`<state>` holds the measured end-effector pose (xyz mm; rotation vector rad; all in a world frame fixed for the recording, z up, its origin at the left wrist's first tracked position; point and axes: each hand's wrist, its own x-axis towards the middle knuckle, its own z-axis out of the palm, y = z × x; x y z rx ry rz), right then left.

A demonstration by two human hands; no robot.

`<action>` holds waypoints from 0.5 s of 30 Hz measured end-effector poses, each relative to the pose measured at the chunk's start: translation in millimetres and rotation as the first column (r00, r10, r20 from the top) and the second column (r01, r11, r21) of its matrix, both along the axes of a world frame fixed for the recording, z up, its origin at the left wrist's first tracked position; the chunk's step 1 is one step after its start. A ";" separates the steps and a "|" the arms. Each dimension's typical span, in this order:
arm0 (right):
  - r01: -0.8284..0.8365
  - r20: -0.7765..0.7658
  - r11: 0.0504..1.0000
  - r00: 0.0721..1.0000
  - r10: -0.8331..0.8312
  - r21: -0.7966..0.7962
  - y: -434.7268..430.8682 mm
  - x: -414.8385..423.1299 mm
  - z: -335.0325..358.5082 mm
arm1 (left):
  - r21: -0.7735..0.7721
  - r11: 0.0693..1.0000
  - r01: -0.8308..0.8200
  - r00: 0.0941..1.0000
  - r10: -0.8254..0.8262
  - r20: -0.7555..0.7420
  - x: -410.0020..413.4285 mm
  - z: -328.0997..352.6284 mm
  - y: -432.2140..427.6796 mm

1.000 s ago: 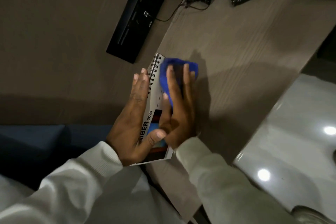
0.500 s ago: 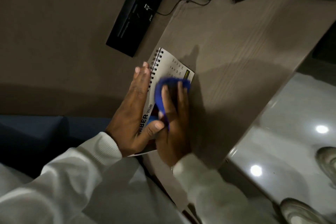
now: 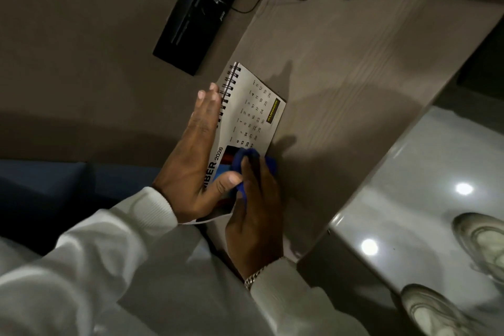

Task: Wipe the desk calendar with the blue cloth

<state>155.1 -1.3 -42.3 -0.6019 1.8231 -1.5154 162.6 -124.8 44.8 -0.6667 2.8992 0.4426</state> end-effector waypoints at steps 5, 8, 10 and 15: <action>0.124 0.111 0.992 0.986 -0.125 0.011 -21.4 -35.2 8.0 | -0.005 1.000 0.016 1.000 -0.016 0.000 -2.4 1.8 3.3; 0.198 0.016 0.980 0.980 -0.198 0.024 -30.0 -51.2 10.5 | 0.003 1.000 0.013 1.000 -0.013 -0.004 -3.1 2.8 4.4; 0.146 -0.004 0.987 0.989 -0.146 0.072 -32.1 -55.5 12.4 | 0.007 1.000 0.021 1.000 -0.021 -0.005 -3.4 2.7 4.3; -0.119 -0.021 0.983 0.992 0.123 0.140 -22.5 -69.6 7.2 | 0.019 1.000 0.010 1.000 -0.010 -0.009 -2.4 1.5 2.3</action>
